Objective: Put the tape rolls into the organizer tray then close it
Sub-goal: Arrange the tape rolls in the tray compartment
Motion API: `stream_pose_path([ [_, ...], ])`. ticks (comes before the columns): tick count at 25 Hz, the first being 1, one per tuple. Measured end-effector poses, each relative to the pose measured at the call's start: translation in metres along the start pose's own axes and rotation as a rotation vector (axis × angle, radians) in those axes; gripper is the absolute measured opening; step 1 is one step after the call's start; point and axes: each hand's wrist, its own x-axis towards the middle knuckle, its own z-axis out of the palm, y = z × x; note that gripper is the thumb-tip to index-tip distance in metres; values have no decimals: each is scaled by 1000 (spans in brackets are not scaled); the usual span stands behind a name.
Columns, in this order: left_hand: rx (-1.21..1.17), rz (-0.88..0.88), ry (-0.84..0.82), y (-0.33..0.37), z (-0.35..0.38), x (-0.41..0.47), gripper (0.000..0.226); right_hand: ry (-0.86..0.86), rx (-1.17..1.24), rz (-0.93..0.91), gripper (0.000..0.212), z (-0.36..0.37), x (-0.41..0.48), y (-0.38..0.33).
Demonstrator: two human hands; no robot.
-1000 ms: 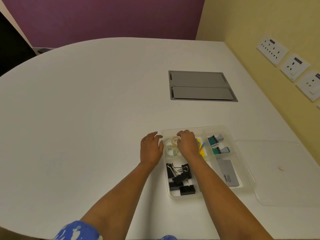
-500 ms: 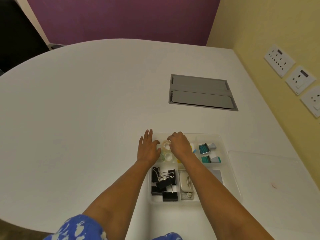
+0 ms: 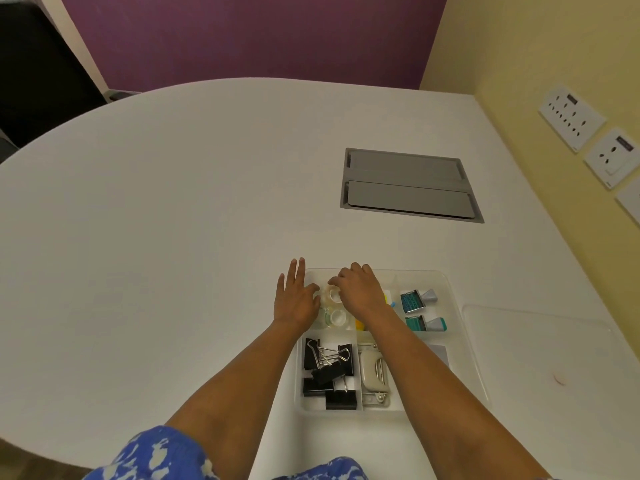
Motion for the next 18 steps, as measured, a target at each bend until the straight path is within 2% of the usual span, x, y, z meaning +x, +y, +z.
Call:
stream_pose_path([
  [6,40,47,-26,0,0,1,38,35,-92,2,39,-5,-4,-4],
  [10,68,75,-25,1,-3,1,38,22,-48,-31,35,1,-4,-1],
  [18,91,96,-9,4,-5,-4,34,19,-85,45,30,10,-7,2],
])
